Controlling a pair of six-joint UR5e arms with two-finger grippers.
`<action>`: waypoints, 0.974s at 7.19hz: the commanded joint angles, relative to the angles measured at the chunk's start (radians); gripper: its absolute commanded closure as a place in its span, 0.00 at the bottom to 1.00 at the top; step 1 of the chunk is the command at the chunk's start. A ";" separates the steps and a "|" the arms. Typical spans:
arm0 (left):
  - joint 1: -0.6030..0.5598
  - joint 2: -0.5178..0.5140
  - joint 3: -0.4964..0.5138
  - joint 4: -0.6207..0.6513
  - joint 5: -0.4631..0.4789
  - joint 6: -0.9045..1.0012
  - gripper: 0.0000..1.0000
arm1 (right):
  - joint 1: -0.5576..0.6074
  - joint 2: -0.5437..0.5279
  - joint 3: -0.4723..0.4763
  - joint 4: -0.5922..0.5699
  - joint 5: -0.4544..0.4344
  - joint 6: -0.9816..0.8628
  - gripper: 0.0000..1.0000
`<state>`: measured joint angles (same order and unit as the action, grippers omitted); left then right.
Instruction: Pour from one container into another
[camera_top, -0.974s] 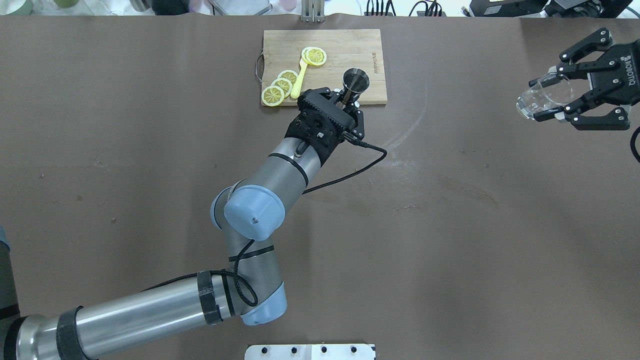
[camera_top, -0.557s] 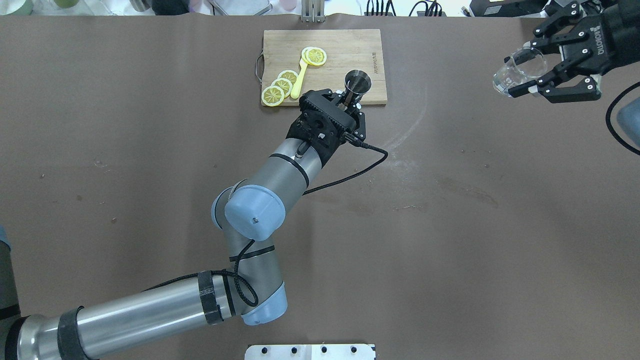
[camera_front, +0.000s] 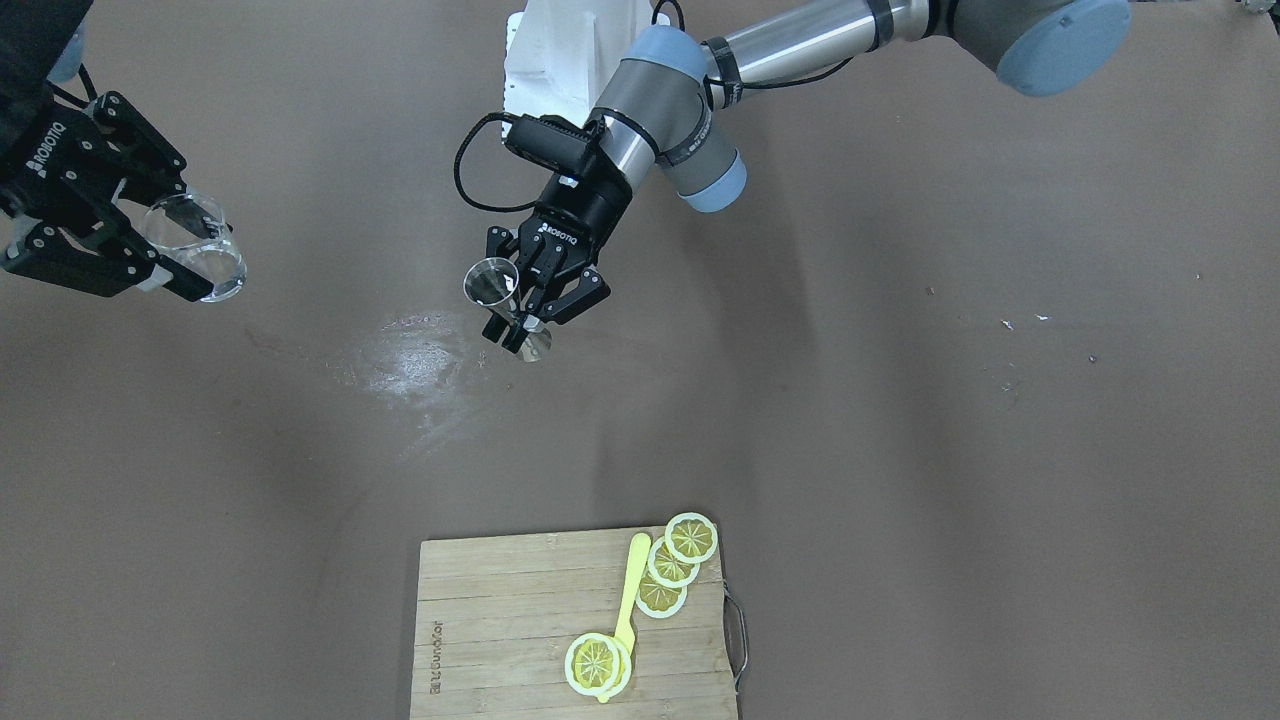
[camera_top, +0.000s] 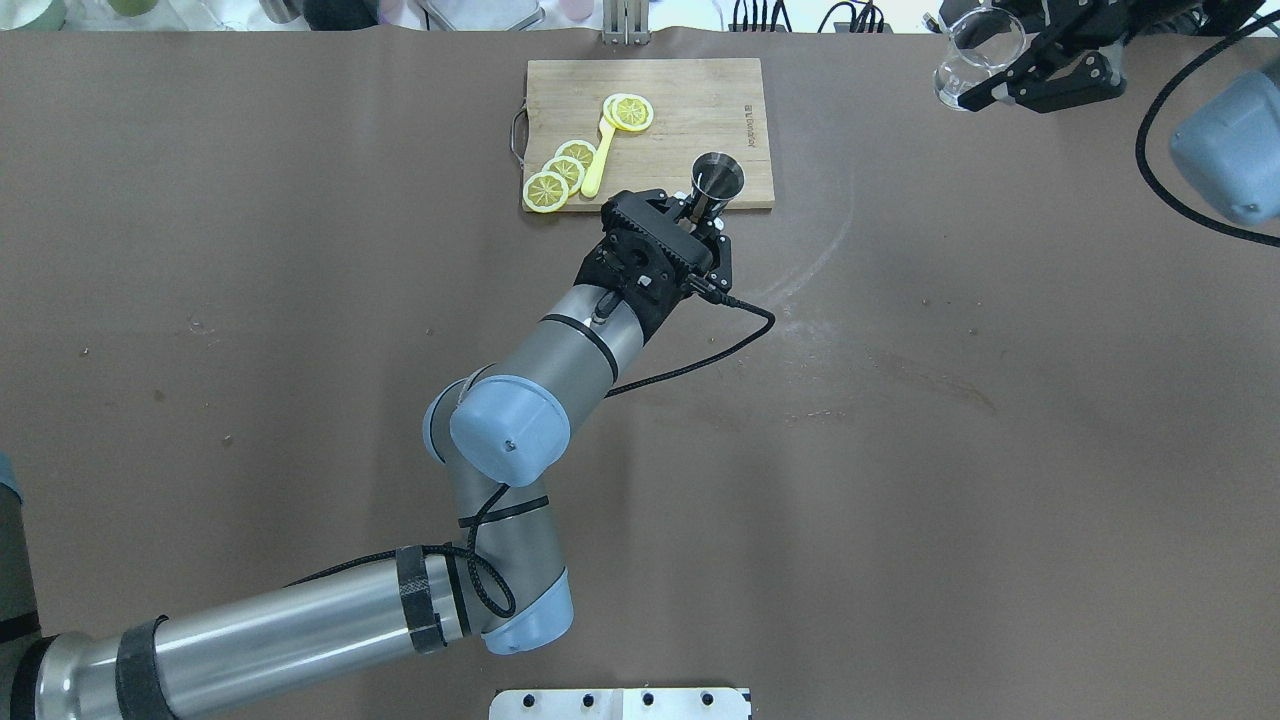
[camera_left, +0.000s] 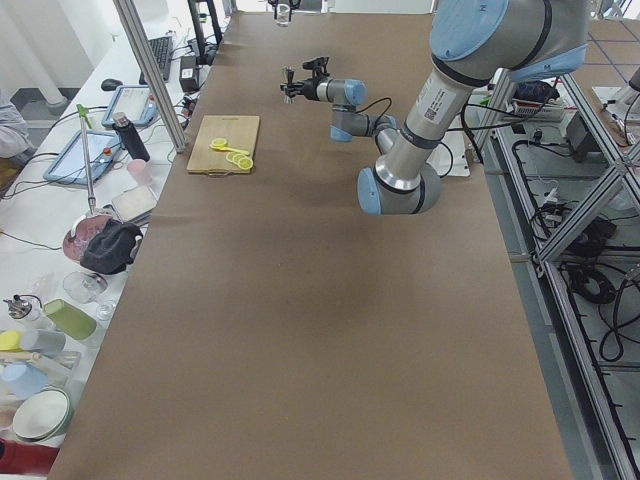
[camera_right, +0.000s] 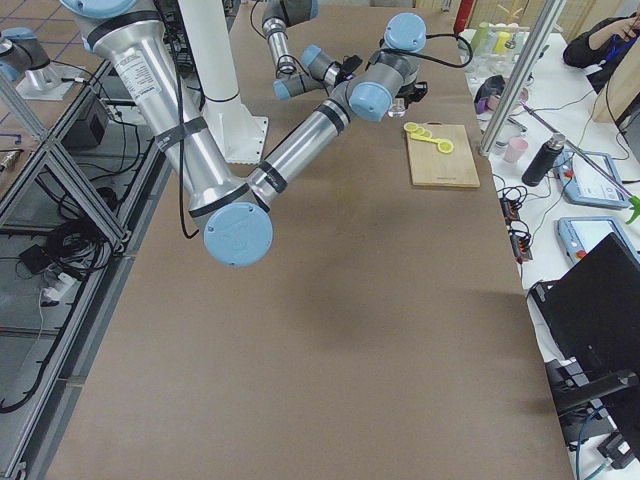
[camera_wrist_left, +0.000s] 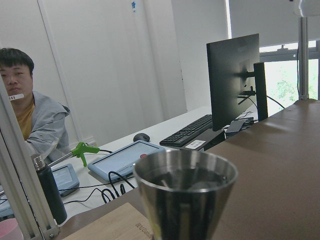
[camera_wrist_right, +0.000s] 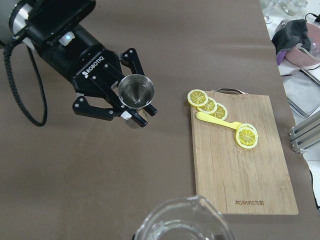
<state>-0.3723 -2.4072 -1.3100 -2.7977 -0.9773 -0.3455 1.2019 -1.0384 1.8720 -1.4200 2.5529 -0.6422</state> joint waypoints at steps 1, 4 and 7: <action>0.001 0.002 -0.002 -0.032 -0.003 -0.006 1.00 | -0.062 0.119 -0.010 -0.181 -0.109 -0.096 1.00; 0.001 0.014 -0.002 -0.043 -0.003 -0.027 1.00 | -0.148 0.221 -0.005 -0.356 -0.264 -0.258 1.00; 0.001 0.019 -0.002 -0.045 -0.001 -0.027 1.00 | -0.199 0.311 -0.005 -0.543 -0.374 -0.415 1.00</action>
<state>-0.3712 -2.3894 -1.3115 -2.8412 -0.9789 -0.3726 1.0239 -0.7622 1.8662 -1.8810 2.2248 -0.9708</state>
